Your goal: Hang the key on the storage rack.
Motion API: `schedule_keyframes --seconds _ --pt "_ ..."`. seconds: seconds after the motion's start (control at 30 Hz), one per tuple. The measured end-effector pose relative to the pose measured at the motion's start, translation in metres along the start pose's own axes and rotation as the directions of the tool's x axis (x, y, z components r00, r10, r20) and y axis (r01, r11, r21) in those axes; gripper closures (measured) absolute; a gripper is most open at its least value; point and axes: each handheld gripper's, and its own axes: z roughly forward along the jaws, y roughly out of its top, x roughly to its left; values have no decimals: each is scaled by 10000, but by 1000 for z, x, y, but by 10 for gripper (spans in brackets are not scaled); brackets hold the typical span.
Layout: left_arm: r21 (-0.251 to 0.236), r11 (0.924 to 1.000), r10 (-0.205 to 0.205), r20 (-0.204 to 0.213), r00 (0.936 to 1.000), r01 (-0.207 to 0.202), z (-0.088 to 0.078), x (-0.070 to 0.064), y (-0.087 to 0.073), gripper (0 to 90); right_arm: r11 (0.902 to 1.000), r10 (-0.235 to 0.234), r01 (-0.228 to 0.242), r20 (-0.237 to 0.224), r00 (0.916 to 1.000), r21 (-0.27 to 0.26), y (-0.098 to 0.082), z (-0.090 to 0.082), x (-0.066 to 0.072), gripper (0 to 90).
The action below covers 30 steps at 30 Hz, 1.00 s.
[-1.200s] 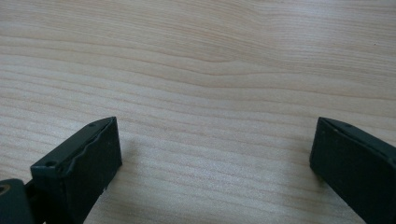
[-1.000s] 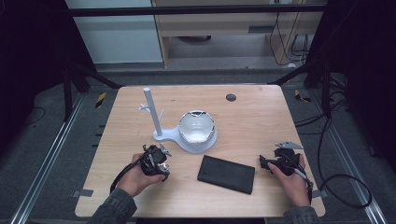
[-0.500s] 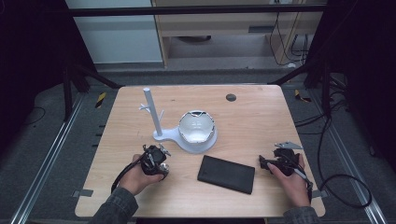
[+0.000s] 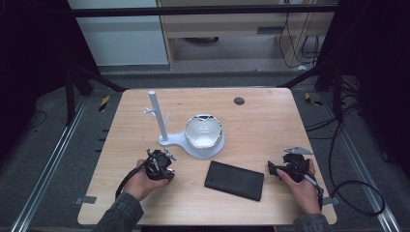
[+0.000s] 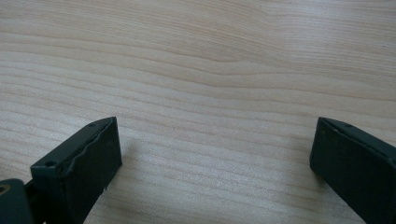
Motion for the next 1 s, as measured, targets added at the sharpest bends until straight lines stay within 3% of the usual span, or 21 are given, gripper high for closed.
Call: schedule_keyframes --seconds 0.1,0.13,0.2,0.27,0.37,0.43,0.7,0.87,1.0 --pt "-52 10000 81 -154 9998 -82 -2 -2 1 661 10000 -12 12 -26 10000 -7 0 0 1 23" --pt "-409 9992 2 -138 9999 -7 -8 -2 1 731 10000 19 -19 -44 10000 -12 0 0 1 24" --pt "-472 9989 19 -123 9999 -24 -10 -3 1 791 10000 -39 39 -41 10000 -28 0 0 1 24" --pt "-276 9993 248 -192 9995 -253 -9 -4 1 783 10000 -45 44 -48 10000 -31 0 0 1 24" --pt "-260 9994 226 -177 9996 -231 -9 -4 1 783 10000 -82 82 -57 9999 -29 0 0 1 24" --pt "-190 9986 483 -303 9984 -488 -9 -7 1 783 9999 -122 122 -79 9999 -41 0 0 2 24" --pt "-321 9981 516 -159 9985 -521 -8 -10 -1 759 9999 -161 161 -89 9998 -42 0 1 2 24" --pt "-397 9973 626 9 9980 -625 -12 -12 -1 807 9999 -145 144 -114 9998 -50 0 1 3 24" --pt "-169 9944 1042 -79 9945 -1043 -11 -21 0 823 9999 -160 160 -124 9998 -32 0 1 3 24"
